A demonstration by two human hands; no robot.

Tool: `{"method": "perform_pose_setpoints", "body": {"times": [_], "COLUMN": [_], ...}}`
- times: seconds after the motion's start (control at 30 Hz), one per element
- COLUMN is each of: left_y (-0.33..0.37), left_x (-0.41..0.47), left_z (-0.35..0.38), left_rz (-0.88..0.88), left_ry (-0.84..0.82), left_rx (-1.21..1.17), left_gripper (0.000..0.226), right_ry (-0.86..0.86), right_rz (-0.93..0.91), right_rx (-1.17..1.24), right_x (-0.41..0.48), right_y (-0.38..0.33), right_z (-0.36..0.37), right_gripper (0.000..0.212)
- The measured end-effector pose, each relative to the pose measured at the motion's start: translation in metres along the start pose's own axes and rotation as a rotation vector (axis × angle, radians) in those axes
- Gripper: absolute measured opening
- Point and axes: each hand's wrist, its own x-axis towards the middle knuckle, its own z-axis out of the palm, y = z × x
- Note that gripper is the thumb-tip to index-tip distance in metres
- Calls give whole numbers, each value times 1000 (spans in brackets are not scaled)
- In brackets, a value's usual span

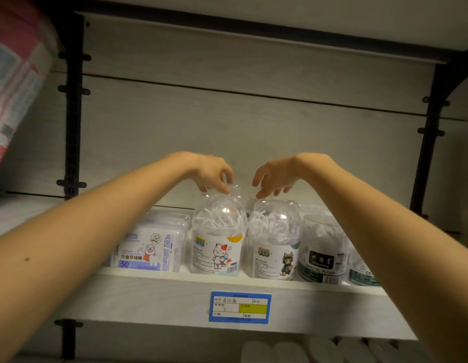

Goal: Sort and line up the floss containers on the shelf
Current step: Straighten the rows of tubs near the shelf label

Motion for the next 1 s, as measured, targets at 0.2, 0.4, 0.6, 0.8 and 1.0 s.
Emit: {"method": "perform_pose_setpoints", "body": {"times": [0.2, 0.4, 0.6, 0.8, 1.0], "left_y": [-4, -5, -3, 0, 3], "left_x": [-13, -31, -45, -50, -53], "left_z": [-5, -10, -15, -16, -17], "left_rz": [56, 109, 120, 122, 134], "left_ry": [-16, -36, -46, -53, -81], "left_rx": [-101, -177, -190, -176, -145], "left_gripper": [36, 31, 31, 32, 32], "right_ry": [54, 12, -61, -116, -138], "right_rz": [-31, -94, -138, -146, -143], "right_rx": [82, 89, 102, 100, 121], "right_x": [-5, -19, -34, -41, -47], "right_y": [-2, -8, -9, -9, -5], "right_z": [3, -2, -11, -16, -18], "right_gripper": [46, 44, 45, 42, 42]}}
